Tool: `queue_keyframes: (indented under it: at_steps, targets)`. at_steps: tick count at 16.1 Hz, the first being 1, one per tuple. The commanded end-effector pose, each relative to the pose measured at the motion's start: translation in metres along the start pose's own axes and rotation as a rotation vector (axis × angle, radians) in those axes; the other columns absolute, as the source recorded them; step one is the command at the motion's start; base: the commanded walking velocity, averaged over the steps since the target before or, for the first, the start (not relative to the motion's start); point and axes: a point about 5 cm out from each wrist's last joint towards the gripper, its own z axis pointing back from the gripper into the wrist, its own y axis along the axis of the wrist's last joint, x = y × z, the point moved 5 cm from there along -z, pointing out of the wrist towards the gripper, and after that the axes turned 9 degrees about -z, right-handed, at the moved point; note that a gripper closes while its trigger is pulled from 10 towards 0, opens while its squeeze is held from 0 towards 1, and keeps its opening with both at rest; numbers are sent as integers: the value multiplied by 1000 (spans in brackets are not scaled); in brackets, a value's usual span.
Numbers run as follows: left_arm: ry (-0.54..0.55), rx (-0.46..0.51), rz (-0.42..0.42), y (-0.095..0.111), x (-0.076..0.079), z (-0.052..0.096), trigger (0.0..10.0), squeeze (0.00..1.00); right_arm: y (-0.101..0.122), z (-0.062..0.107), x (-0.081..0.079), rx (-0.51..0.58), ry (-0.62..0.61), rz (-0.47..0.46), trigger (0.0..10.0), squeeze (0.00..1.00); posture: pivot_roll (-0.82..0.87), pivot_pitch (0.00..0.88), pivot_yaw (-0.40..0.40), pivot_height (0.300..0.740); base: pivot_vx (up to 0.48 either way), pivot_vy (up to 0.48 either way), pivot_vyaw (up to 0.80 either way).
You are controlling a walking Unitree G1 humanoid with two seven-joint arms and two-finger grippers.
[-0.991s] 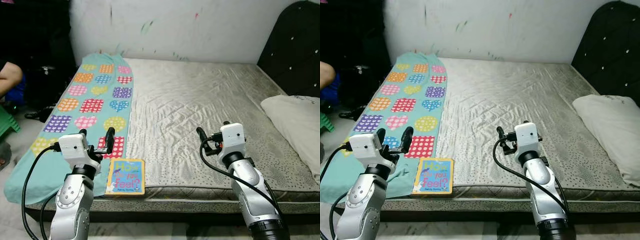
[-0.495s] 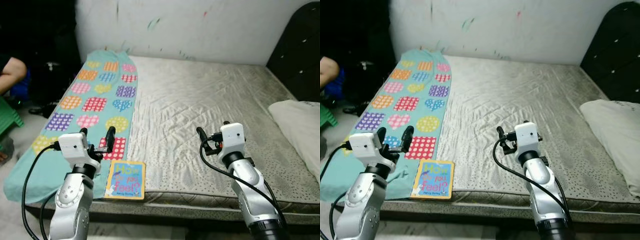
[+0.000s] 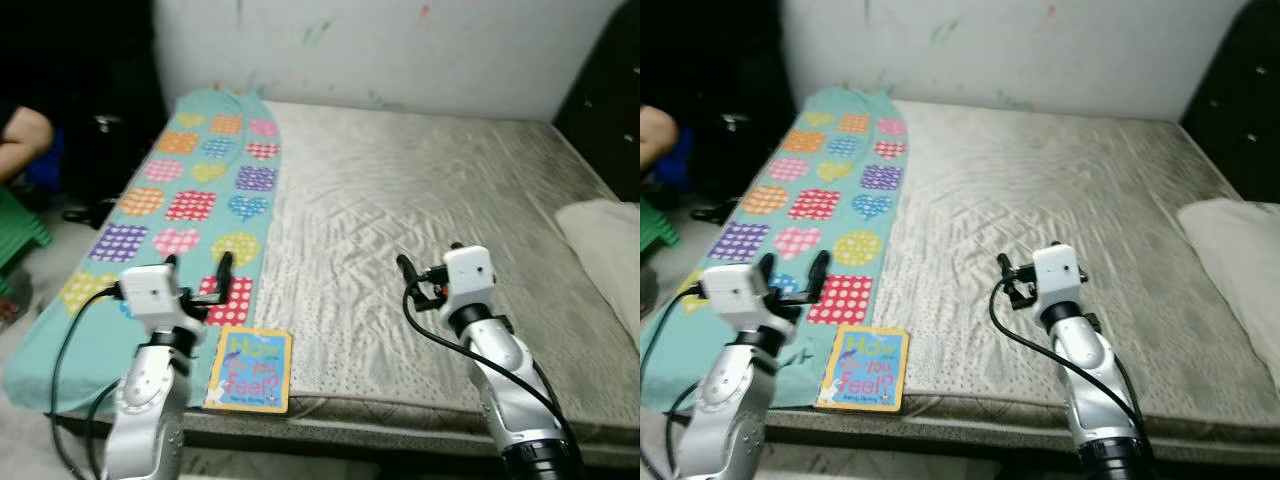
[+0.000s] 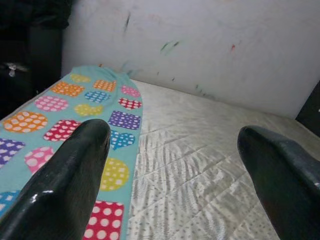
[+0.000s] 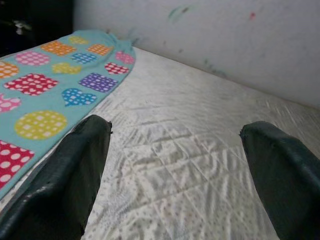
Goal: Clean up the room
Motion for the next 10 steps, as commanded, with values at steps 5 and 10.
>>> queue_keyframes:
  at_steps: [5, 10]
  targets:
    - [6, 0, -6, 2, -2, 0, 10000, 0, 3, -1, 0, 9, -3, 0, 10000, 0, -58, 0, -52, 740, 295, 0, 0]
    - [29, -25, 23, -4, -4, -2, 10000, 0, 2, -1, 0, 6, -2, 3, 10000, 0, -60, 0, -53, 740, 188, 0, 0]
